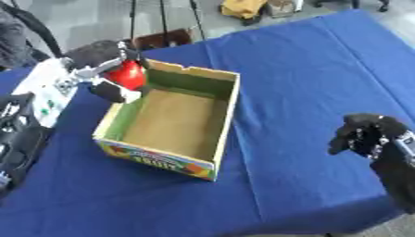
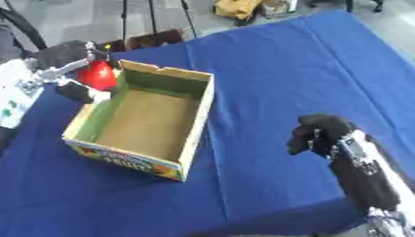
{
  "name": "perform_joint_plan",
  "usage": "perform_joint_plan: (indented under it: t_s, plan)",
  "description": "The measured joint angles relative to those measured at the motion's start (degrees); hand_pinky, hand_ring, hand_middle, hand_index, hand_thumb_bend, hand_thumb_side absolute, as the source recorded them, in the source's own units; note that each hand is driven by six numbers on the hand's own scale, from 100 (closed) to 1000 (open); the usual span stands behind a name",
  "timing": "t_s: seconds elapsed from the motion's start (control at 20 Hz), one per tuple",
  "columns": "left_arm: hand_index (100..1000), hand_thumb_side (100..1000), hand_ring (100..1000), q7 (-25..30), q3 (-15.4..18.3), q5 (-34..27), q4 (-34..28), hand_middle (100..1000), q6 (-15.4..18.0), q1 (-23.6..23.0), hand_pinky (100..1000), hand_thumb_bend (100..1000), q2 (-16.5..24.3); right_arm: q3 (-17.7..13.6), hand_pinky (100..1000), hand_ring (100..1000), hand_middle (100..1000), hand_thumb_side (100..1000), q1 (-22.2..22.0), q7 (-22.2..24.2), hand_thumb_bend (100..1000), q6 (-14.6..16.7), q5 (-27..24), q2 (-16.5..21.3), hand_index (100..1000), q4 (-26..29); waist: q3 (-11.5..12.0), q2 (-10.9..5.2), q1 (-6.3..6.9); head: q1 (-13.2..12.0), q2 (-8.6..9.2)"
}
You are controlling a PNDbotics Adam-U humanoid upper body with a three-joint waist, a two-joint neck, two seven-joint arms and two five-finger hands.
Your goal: Pick up objects on the table and place them in the box.
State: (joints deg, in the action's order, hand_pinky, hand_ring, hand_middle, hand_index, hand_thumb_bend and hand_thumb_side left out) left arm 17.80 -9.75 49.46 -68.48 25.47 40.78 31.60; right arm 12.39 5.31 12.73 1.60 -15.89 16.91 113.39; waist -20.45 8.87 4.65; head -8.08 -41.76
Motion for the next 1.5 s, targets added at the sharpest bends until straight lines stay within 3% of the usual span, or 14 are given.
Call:
perform_joint_plan:
  t_s: [0.6,0.75,0.95,1.0,1.15,1.4,1.5]
  plan:
    - [763,229,464,1.35,-1.27,3.53,4.74,608,3.86,0.0,100,100,-5.0,0.35,575,549,542,808,0.14,1.09,100,0.62,0.11,-0.26,746,0.0,-1.11,0.36,-0.11,-0.83,0.04]
    - [765,280,470,2.51,-1.33,3.64,5.25,611,4.97,-0.01,100,100,-5.35,0.36,575,547,540,810,0.09,1.11,100,0.55,0.28,-0.5,746,0.0,-1.11,0.4,-0.11,-0.83,0.04]
    - [765,280,470,3.32,-1.34,3.61,5.49,611,5.75,-0.01,100,100,-5.4,0.37,575,547,540,810,-0.08,1.2,100,0.45,0.73,-0.5,746,0.0,-1.12,0.45,-0.11,-0.83,0.04]
    - [791,1000,556,3.39,-1.34,3.59,5.49,653,5.82,-0.01,266,553,-5.4,0.37,575,547,538,815,-0.09,1.2,100,0.45,0.75,-0.5,746,0.0,-1.12,0.47,-0.11,-0.83,0.05]
    - [793,1000,590,2.95,-0.81,2.93,4.97,677,6.52,-0.11,335,548,-5.6,0.37,575,552,541,813,-0.09,1.2,100,0.27,0.83,-0.51,746,0.0,-0.87,0.5,-0.11,-0.67,0.06]
    - [806,1000,714,-0.58,0.51,-0.78,2.85,745,7.88,-0.41,560,604,-5.44,0.36,575,553,541,812,-0.09,1.07,100,0.11,0.85,-0.55,747,0.0,-0.63,0.5,-0.11,-0.38,0.27]
    - [806,1000,714,-2.03,0.45,-2.52,2.29,745,8.18,-0.41,560,604,-4.96,0.35,575,553,541,812,-0.08,1.06,100,0.11,0.85,-0.55,747,0.0,-0.56,0.5,-0.11,-0.38,0.35]
